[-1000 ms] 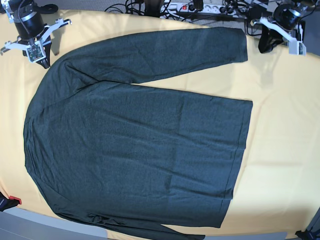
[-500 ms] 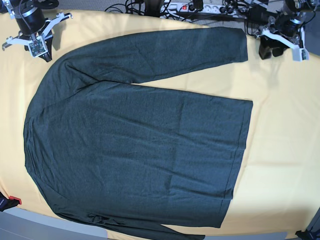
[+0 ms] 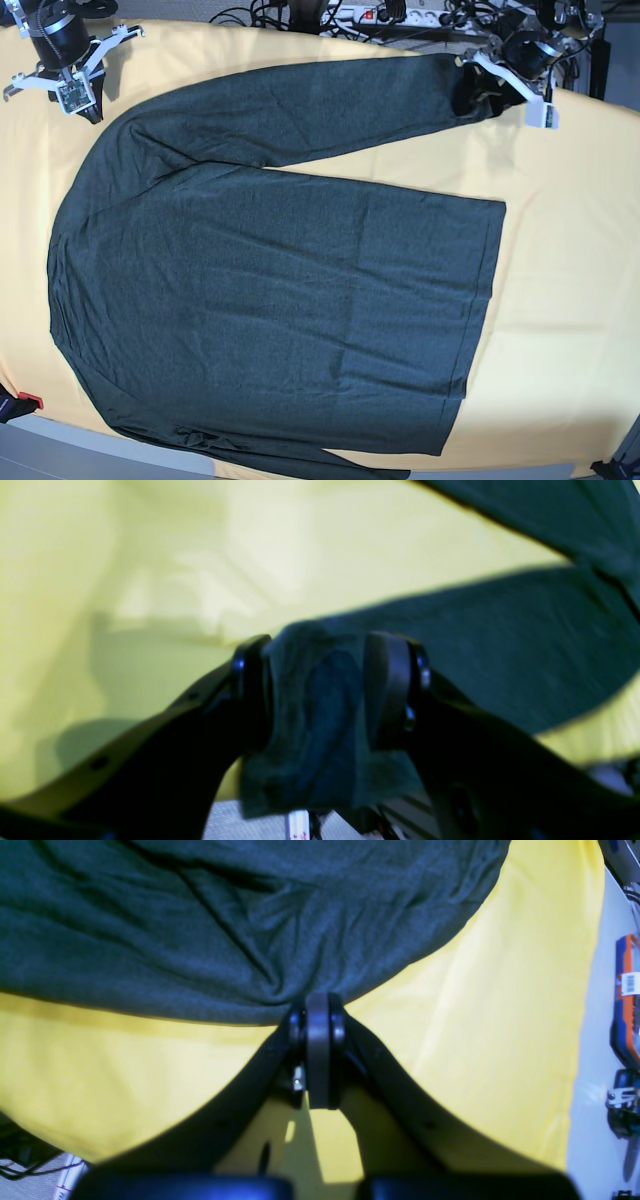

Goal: Fold the T-shirt properly
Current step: 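Grasp the sleeve cuff with the left gripper and the shoulder with the right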

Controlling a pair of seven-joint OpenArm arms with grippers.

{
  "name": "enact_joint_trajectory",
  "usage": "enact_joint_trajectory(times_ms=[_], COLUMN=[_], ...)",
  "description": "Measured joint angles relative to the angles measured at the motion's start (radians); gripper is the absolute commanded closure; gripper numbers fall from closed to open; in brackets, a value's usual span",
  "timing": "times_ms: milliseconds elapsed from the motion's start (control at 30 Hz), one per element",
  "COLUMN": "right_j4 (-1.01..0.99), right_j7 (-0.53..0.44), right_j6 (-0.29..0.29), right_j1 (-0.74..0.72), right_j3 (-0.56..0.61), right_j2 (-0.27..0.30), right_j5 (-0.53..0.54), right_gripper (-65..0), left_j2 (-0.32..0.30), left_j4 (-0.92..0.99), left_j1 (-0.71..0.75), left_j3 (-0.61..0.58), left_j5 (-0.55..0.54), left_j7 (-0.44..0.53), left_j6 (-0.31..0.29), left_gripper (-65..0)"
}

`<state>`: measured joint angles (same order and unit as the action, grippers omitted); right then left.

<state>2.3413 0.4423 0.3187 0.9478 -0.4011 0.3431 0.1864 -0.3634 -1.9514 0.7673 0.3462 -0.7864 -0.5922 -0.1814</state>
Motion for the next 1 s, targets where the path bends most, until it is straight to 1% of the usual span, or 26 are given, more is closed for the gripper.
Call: enact_joint_trajectory(times_ms=[200,233,267,300,367,400,533,667,733,767,833,1000], right_j4=[0.0,0.0,0.0,0.0,0.0,0.0,0.0,0.0,0.0,0.0,0.0,-0.066], right_j7=[0.0,0.0,0.0,0.0,0.0,0.0,0.0,0.0,-0.013,-0.014,-0.015,-0.025], right_j6=[0.0,0.0,0.0,0.0,0.0,0.0,0.0,0.0,0.0,0.009,0.011,-0.014], right_j1=[0.0,0.0,0.0,0.0,0.0,0.0,0.0,-0.016,-0.044,-0.062,-0.105,-0.249], right_j3=[0.0,0.0,0.0,0.0,0.0,0.0,0.0,0.0,0.0,0.0,0.0,0.0], right_j2=[0.0,0.0,0.0,0.0,0.0,0.0,0.0,0.0,0.0,0.0,0.0,-0.001], right_j5=[-0.003,-0.003,-0.003,-0.003,-0.003,-0.003,-0.003,-0.003,-0.003,-0.003,-0.001,0.002], right_gripper=[0.0,0.0,0.0,0.0,0.0,0.0,0.0,0.0,0.0,0.0,0.0,0.0], left_j2=[0.0,0.0,0.0,0.0,0.0,0.0,0.0,0.0,0.0,0.001,0.002,0.001], left_j4=[0.0,0.0,0.0,0.0,0.001,0.002,0.0,-0.055,-0.09,-0.109,-0.143,-0.159], left_j1=[0.0,0.0,0.0,0.0,0.0,0.001,0.003,0.006,0.012,0.015,0.016,0.013], left_j3=[0.0,0.0,0.0,0.0,0.0,0.0,-0.005,-0.004,-0.006,-0.007,-0.006,-0.006], left_j5=[0.001,0.001,0.001,0.002,0.008,0.009,0.005,0.021,0.032,0.032,0.031,0.032], left_j7=[-0.003,-0.003,-0.002,-0.005,-0.019,-0.02,-0.015,-0.057,-0.086,-0.087,-0.082,-0.082], left_j6=[-0.001,0.0,0.0,0.001,0.011,0.012,0.02,0.04,0.008,-0.014,-0.031,-0.032], left_gripper=[-30.6,-29.3,-26.8,-21.7,-3.4,0.0,0.0,0.0,0.0,0.0,0.0,0.0])
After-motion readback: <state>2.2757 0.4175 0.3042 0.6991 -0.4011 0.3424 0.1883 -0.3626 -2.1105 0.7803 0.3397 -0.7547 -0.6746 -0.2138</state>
